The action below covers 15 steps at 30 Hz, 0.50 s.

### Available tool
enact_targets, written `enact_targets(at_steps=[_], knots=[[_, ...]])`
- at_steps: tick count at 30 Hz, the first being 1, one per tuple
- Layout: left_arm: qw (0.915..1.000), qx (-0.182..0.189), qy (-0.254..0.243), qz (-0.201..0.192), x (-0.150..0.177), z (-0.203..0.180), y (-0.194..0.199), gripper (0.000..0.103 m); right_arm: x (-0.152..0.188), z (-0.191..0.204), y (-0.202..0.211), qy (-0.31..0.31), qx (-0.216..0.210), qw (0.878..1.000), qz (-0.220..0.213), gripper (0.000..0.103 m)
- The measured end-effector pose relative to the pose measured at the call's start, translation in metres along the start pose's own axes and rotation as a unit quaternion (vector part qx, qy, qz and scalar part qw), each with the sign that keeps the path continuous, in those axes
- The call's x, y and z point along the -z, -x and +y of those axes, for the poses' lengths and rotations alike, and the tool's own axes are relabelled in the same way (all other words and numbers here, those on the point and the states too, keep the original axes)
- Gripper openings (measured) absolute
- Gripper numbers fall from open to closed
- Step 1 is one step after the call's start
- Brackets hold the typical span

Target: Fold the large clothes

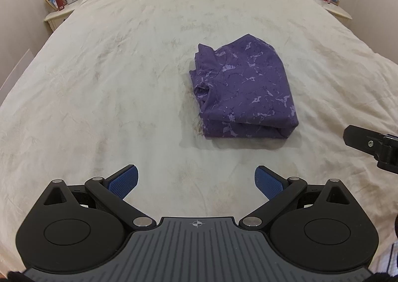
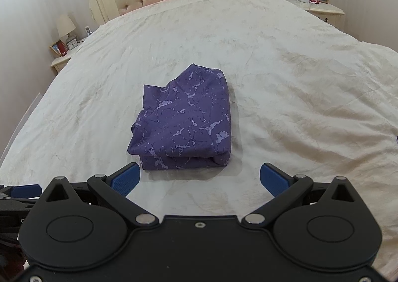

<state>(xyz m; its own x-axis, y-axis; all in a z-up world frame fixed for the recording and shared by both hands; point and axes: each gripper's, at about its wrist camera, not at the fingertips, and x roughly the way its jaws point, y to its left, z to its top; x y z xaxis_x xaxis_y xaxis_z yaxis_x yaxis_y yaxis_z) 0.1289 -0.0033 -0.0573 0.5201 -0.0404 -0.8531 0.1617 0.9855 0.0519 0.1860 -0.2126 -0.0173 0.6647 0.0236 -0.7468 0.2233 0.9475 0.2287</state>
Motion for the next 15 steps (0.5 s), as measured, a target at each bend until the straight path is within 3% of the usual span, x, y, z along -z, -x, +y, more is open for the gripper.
enact_targets(at_steps=[15], knots=[[1.0,-0.005,0.009,0.0,0.0005,-0.0001,-0.0055,0.102,0.0011,-0.0031,-0.0103,0.003,-0.009,1.0,0.018,0.102]])
